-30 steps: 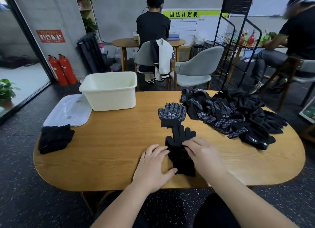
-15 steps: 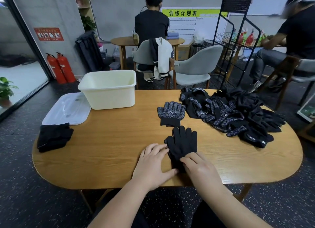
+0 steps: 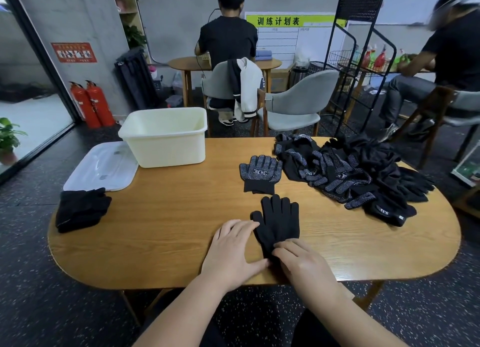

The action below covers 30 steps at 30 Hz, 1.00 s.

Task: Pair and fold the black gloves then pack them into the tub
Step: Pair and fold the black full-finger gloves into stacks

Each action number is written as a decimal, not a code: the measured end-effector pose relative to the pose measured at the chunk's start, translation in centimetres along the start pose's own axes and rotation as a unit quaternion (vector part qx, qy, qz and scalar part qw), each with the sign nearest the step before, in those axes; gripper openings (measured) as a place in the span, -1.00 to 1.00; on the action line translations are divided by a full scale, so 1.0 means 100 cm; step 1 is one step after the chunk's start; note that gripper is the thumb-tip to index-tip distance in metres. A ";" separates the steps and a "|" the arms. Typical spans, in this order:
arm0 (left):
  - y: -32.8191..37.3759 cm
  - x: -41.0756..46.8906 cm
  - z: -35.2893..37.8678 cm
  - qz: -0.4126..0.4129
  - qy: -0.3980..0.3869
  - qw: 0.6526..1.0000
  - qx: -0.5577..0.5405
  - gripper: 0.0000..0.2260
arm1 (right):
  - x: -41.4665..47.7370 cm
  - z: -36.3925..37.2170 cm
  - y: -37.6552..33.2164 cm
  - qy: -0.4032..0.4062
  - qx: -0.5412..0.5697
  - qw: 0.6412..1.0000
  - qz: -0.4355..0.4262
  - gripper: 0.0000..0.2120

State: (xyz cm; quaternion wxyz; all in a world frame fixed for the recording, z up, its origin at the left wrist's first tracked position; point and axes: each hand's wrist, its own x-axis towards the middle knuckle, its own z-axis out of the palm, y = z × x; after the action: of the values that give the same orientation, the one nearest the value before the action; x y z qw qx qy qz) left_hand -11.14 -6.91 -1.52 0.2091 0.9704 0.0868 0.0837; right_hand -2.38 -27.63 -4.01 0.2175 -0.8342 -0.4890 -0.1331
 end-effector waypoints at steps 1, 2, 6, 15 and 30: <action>-0.002 0.001 0.002 0.005 -0.006 1.000 0.009 -0.24 | 0.001 -0.001 0.000 -0.003 0.006 1.000 -0.002 -0.73; -0.003 0.001 0.003 0.008 -0.010 1.000 0.016 -0.26 | 0.003 -0.003 -0.001 -0.004 0.016 1.000 -0.002 -0.76; -0.005 0.001 0.005 0.010 -0.016 0.999 0.026 -0.26 | 0.023 -0.022 -0.010 0.014 0.055 0.996 0.076 -0.71; -0.004 0.002 0.003 -0.002 -0.024 0.999 0.027 -0.22 | 0.101 0.001 0.038 -0.186 -0.010 0.959 0.212 -0.47; -0.008 0.001 0.000 -0.016 0.016 0.996 -0.082 -0.42 | 0.107 0.032 0.017 -0.222 -0.119 0.942 0.221 -0.08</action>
State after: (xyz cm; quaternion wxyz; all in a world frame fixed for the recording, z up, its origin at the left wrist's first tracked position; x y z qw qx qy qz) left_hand -11.16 -6.14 -1.84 0.2881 0.9470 0.0983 0.1029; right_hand 4.33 -18.63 -2.54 0.0260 -0.9494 -0.3091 0.0497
